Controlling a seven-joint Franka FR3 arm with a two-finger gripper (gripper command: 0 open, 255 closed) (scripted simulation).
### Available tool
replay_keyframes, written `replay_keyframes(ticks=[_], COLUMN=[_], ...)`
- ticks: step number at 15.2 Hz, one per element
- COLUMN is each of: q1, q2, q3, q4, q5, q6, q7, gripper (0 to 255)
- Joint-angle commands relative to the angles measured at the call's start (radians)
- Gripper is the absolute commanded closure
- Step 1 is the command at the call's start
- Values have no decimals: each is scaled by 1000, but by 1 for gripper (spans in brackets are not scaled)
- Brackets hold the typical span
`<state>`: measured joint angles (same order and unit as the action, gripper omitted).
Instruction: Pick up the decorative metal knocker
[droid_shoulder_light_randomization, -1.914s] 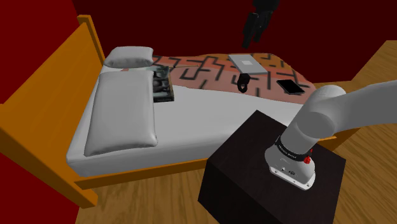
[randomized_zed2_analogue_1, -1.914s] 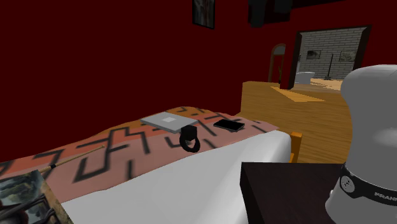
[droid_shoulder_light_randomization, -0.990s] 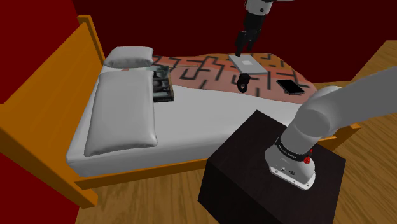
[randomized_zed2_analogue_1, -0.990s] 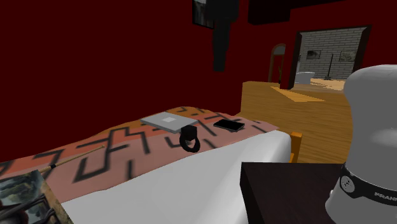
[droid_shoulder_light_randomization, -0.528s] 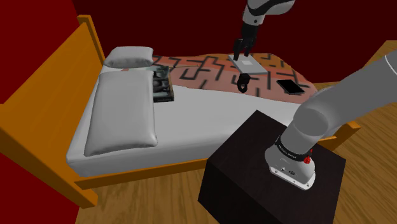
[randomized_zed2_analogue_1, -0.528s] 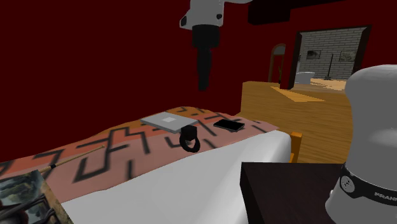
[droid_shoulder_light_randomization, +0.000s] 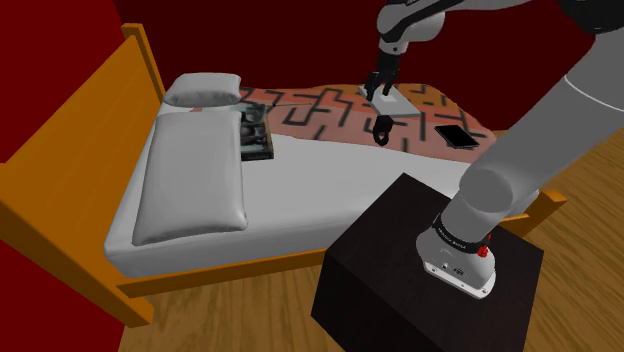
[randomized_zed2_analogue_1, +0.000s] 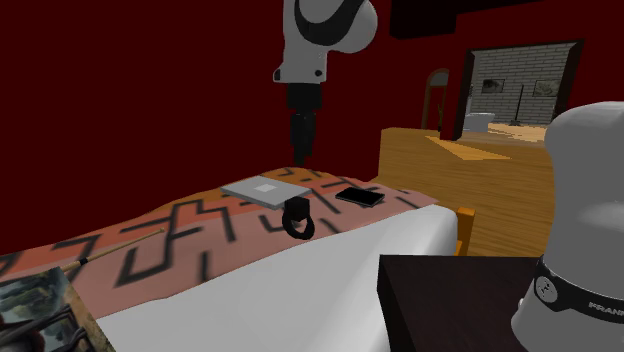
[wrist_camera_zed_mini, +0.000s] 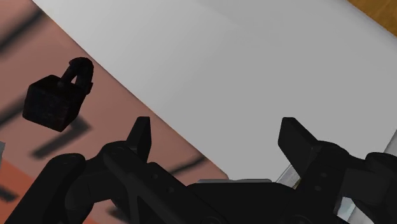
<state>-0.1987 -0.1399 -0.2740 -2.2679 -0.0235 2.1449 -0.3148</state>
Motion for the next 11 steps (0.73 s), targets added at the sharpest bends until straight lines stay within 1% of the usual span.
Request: replay_keyframes(ticks=[1, 6, 11], q1=[-12, -48, -102], q2=[60, 236, 417], q3=[-20, -58, -72], q4=[25, 129, 259], q5=[15, 78, 153], q6=[31, 89, 120], q7=[-25, -97, -165], gripper=[0, 0, 0])
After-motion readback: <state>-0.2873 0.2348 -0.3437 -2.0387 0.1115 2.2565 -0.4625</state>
